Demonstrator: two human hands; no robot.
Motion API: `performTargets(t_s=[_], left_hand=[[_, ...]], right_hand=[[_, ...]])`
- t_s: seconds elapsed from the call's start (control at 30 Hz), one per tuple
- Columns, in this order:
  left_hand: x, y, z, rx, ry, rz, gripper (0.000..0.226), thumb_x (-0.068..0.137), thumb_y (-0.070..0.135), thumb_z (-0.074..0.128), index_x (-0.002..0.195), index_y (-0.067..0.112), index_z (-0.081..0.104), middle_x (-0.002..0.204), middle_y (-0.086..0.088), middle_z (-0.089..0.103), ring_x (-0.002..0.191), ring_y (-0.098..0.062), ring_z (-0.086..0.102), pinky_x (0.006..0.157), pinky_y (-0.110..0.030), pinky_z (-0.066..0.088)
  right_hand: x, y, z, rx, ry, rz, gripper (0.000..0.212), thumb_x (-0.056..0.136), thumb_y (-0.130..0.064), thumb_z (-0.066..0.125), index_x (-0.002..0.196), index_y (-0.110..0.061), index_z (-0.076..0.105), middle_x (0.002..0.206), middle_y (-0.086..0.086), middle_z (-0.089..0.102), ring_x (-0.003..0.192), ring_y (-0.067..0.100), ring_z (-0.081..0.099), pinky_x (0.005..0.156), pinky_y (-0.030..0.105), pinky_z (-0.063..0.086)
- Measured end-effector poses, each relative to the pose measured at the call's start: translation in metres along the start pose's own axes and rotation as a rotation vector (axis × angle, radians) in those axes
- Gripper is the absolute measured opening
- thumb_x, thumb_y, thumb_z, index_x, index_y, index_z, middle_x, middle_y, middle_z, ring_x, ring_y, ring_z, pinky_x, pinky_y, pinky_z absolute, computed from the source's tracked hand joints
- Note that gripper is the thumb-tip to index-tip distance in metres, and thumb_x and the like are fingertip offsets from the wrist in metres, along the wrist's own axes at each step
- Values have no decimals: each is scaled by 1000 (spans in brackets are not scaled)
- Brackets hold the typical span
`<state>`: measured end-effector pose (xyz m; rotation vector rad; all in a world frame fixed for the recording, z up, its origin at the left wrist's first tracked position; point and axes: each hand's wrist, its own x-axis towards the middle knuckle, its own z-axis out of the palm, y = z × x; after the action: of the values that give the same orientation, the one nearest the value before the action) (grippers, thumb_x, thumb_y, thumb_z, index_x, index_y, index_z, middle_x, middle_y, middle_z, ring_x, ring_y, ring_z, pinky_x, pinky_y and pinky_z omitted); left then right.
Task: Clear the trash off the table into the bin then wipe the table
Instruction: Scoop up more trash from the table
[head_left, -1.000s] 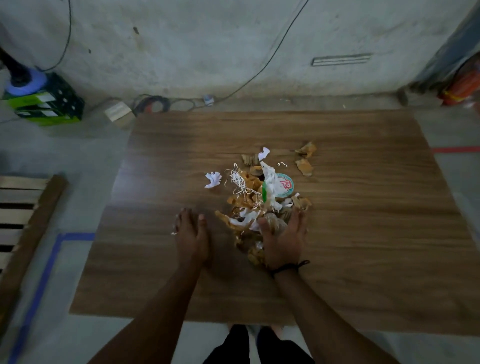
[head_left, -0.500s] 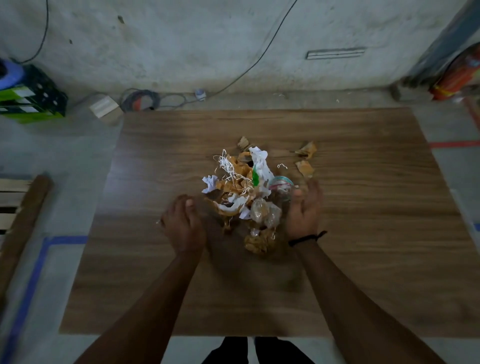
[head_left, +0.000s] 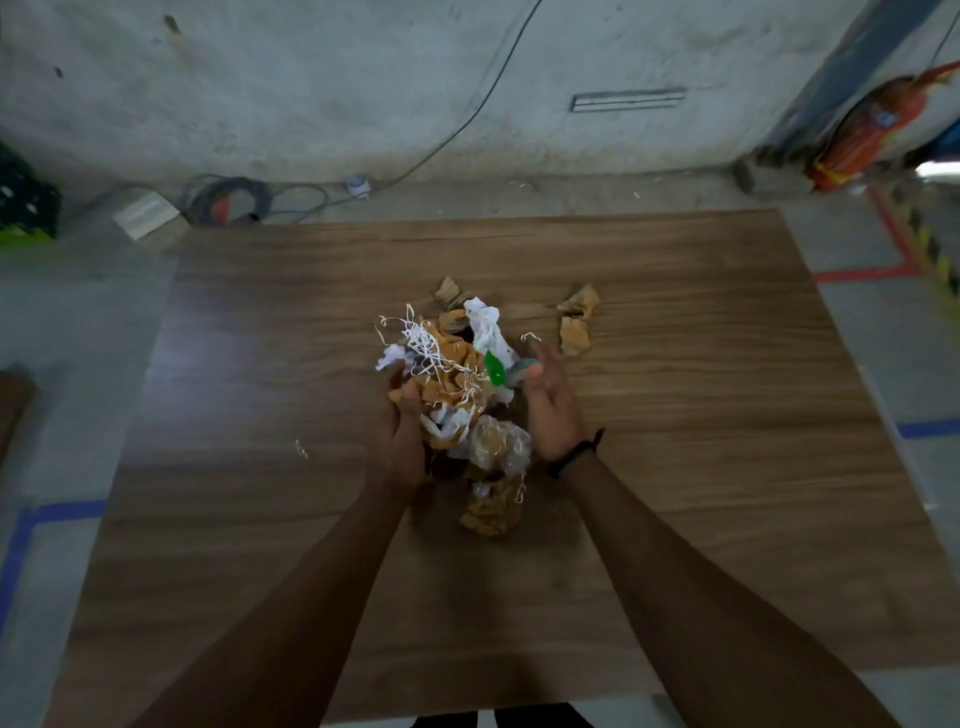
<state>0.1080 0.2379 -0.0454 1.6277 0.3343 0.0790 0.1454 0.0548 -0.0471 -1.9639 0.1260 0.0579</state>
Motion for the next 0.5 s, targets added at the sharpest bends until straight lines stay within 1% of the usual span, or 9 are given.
performTargets(t_s=[0.07,0.1,0.13,0.2,0.27,0.3,0.4,0.43,0.5], left_hand=[[-1,7,-6,114,108,102,38,98,40,36,123,17,51,109,-5,63,97,-5,61,81,-27,49],[2,7,-13,162,174,139,37,98,40,36,121,16,52,108,-5,62,97,-6,60,81,-31,50],[6,3,-20,192,228,156,40,97,44,37,122,18,52,113,-8,60,104,-13,59,86,-39,50],[22,-7,-34,242,258,132,53,94,56,37,130,19,48,129,-15,54,120,-28,52,97,-54,44],[37,-5,-38,265,189,70,65,91,62,36,137,17,42,135,-18,49,127,-29,47,102,-55,40],[42,2,-36,239,131,40,62,93,59,36,139,17,38,132,-13,53,124,-21,50,101,-49,43],[54,17,-20,121,-67,17,34,103,21,36,136,19,29,97,26,66,89,20,56,77,-11,46],[57,17,-16,91,-122,17,36,102,19,37,137,14,30,95,25,66,86,20,57,74,-8,46],[59,16,-7,5,-201,9,62,95,39,48,146,12,26,108,1,65,94,-2,63,82,-26,53]], right_hand=[[7,-1,-8,22,64,6,88,81,-77,21,141,-17,44,141,5,49,130,15,42,107,29,33],[14,-3,-16,29,122,18,89,81,-77,22,141,-15,44,132,6,54,123,16,46,103,26,34],[25,-3,-25,20,184,27,87,83,-74,23,140,-13,45,126,6,56,117,15,48,99,22,33],[52,4,-43,-65,262,29,75,90,-62,25,138,-9,47,133,10,55,122,14,46,102,16,29],[80,10,-56,-179,255,63,80,88,-67,24,135,-8,50,140,14,50,131,25,44,111,27,28],[91,14,-58,-236,230,98,89,84,-76,21,133,-8,50,139,16,50,131,29,43,112,36,30],[104,17,-51,-417,73,109,90,77,-81,14,126,-16,53,137,13,52,130,31,44,111,49,28],[103,17,-46,-462,16,82,86,78,-76,12,130,-19,51,141,9,50,135,29,39,114,50,23],[94,13,-37,-468,-62,3,84,82,-75,11,134,-22,49,144,7,47,137,27,37,115,53,20]])
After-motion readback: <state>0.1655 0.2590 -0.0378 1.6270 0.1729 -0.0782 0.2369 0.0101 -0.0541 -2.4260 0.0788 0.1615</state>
